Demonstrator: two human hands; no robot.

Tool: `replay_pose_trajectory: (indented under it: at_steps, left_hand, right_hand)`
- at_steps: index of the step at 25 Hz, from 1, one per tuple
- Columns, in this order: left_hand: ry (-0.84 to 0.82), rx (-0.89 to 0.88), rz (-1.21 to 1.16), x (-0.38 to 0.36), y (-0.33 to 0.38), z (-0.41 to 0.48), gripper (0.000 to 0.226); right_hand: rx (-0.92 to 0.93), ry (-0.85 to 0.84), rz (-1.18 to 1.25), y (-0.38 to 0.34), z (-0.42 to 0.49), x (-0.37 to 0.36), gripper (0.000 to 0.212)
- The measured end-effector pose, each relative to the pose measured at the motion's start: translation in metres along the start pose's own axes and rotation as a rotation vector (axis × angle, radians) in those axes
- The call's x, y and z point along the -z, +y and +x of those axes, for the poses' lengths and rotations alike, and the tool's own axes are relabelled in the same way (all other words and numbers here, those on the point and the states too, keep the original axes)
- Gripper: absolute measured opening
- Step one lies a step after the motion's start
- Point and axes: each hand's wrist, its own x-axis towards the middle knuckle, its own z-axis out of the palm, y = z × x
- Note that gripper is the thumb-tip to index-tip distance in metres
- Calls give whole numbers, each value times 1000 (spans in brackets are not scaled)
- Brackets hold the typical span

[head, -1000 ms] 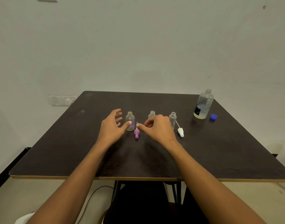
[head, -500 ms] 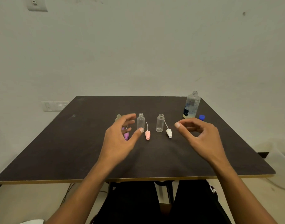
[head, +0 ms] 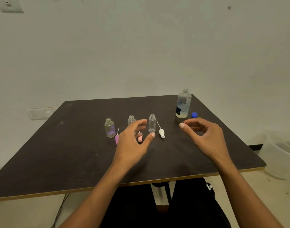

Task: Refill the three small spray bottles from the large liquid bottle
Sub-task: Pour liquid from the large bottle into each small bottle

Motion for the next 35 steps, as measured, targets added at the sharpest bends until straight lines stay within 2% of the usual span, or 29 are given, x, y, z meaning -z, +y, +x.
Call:
replay_pose_trajectory:
  at_steps: [4, 8, 11, 16, 19, 21, 27, 35]
  left_hand:
    - [44, 41, 86, -22, -4, 22, 50]
    - [60, 103, 178, -44, -15, 54, 64]
    - [35, 155, 236, -60, -26, 76, 70]
    - [1, 215, 298, -73, -41, 97, 64]
    - [-22, 241, 309, -78, -46, 100, 58]
    - [-33, 249, 315, -80, -48, 102, 54]
    - [-26, 248, 334, -82, -49, 106, 42]
    - [-18, 225, 344, -81, -47, 105, 39]
  right_hand:
    - [-49, 35, -22, 14, 13, 4, 29]
    - [-70, 63, -50, 27, 31, 5, 36]
    - [-90, 96, -84, 43, 65, 1, 52]
    - [-133, 73, -145, 77, 136, -18, 88]
    - [-177, 43, -182, 91, 172, -30, 98]
    - [-196, 26, -188, 97, 189, -36, 95]
    - [-216, -26, -229, 116, 202, -52, 71]
    - [-204, 28, -231, 111, 197, -49, 70]
